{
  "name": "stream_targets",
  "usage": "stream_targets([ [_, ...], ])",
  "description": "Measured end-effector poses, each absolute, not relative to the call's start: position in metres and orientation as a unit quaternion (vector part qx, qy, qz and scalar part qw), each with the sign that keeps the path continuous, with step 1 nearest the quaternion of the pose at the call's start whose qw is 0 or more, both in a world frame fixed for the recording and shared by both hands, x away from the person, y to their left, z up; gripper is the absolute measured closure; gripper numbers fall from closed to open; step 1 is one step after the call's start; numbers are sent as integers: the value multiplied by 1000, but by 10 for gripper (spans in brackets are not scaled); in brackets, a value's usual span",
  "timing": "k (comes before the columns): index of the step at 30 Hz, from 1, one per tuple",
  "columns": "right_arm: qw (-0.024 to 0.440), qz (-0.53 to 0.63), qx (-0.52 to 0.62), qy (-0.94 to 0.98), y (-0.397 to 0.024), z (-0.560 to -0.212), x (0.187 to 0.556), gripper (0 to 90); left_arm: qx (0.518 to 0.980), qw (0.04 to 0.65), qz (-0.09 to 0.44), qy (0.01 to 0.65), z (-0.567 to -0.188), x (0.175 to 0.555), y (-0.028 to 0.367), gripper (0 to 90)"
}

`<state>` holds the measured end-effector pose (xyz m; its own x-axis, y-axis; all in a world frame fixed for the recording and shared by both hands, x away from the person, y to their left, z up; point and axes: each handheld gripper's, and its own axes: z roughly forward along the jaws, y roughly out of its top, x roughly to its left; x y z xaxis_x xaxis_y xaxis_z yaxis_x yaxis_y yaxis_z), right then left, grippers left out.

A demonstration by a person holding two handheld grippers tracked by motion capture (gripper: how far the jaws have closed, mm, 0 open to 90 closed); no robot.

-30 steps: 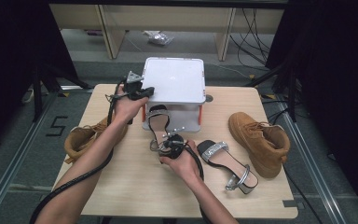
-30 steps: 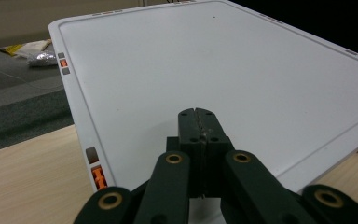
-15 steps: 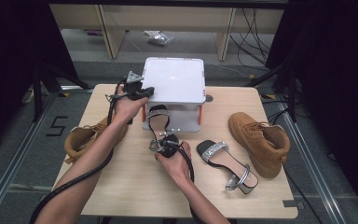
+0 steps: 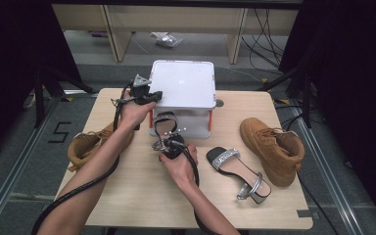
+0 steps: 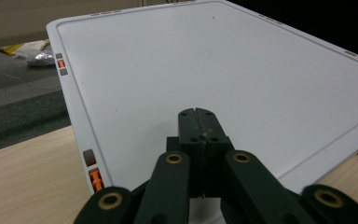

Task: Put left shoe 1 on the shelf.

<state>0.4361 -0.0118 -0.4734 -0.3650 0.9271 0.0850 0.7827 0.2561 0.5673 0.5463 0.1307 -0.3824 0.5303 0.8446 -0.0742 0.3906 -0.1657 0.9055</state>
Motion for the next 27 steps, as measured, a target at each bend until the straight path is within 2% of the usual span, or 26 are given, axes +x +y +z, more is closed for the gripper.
stream_targets([
  [20,142,253,575,764,-3,-470,471,419,729,485,233,423,-382,547,130,898],
  [27,158,255,577,760,1,-469,488,419,730,485,232,423,-382,547,131,898],
])
